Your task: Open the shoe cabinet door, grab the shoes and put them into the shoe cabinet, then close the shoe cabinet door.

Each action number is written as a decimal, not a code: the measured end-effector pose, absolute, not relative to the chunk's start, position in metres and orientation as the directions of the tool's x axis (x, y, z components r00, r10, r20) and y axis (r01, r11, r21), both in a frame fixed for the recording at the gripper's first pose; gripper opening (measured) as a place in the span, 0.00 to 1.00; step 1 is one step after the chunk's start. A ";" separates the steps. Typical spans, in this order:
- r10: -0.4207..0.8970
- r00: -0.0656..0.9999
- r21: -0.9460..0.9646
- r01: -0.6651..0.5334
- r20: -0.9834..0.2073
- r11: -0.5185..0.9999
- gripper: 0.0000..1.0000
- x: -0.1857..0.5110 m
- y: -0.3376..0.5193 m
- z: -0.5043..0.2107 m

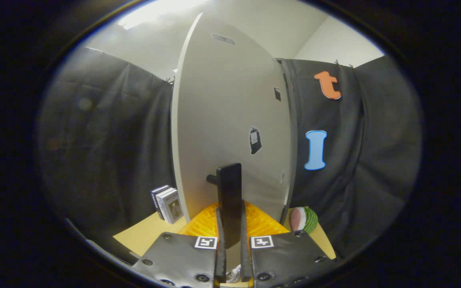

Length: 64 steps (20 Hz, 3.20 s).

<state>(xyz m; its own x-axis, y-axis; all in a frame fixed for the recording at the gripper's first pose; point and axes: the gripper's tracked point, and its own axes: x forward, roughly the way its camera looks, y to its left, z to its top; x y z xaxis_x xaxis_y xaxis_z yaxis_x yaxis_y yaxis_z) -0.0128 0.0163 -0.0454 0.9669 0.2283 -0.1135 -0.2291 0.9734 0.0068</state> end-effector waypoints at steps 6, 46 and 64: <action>0.099 0.989 -0.004 -0.100 -0.108 0.995 0.05 -0.025 -0.047 -0.043; 0.118 0.890 0.114 -0.075 -0.441 0.991 0.27 -0.052 0.071 -0.329; 0.047 0.700 0.055 -0.012 -0.713 0.998 0.34 0.005 0.080 -0.564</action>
<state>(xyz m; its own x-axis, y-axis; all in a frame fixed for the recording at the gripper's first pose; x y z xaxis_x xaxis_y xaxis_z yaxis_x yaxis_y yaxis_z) 0.0050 0.0802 -0.5641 0.7000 0.0473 -0.7126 -0.0120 0.9984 0.0546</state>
